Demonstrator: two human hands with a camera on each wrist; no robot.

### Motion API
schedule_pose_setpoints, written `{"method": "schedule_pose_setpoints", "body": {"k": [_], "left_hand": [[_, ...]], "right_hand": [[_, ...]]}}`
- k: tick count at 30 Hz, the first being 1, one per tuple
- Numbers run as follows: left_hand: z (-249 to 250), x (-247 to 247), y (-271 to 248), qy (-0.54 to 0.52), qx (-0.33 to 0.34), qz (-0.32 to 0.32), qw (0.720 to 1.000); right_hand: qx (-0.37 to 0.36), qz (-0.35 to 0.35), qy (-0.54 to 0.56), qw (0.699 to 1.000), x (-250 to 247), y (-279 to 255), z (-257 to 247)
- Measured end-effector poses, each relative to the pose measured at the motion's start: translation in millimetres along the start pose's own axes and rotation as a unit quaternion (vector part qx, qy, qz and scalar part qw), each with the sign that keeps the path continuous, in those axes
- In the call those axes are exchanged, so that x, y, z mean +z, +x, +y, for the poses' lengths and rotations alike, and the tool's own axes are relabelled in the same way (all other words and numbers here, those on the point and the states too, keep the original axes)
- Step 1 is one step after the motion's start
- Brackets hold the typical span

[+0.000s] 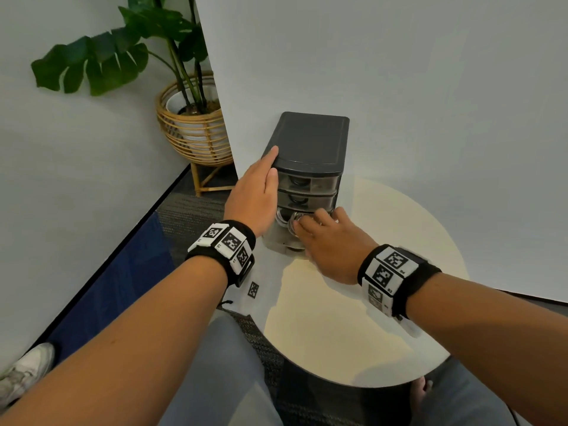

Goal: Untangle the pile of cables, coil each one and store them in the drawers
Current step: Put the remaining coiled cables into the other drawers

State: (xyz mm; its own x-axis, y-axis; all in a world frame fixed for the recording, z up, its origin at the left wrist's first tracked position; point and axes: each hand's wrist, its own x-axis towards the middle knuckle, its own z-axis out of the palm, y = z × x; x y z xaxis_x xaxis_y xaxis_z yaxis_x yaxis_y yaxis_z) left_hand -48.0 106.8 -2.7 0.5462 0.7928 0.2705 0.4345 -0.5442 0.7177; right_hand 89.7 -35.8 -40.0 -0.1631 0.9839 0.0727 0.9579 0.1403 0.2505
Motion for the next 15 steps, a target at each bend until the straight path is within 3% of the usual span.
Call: {"method": "schedule_pose_setpoints", "body": {"k": [4, 7, 15], "left_hand": [[0.9, 2.8, 1.5, -0.015, 0.000, 0.021, 1.000], [1.1, 4.4, 0.9, -0.021, -0.004, 0.030, 0.999], [4.9, 3.1, -1.7, -0.019, -0.006, 0.029, 0.999]], "right_hand": [[-0.031, 0.075, 0.018, 0.997, 0.7, 3.9, -0.5], [-0.040, 0.080, 0.027, 0.996, 0.5, 3.4, 3.6], [0.040, 0.107, 0.012, 0.993, -4.3, 14.8, 8.6]]}}
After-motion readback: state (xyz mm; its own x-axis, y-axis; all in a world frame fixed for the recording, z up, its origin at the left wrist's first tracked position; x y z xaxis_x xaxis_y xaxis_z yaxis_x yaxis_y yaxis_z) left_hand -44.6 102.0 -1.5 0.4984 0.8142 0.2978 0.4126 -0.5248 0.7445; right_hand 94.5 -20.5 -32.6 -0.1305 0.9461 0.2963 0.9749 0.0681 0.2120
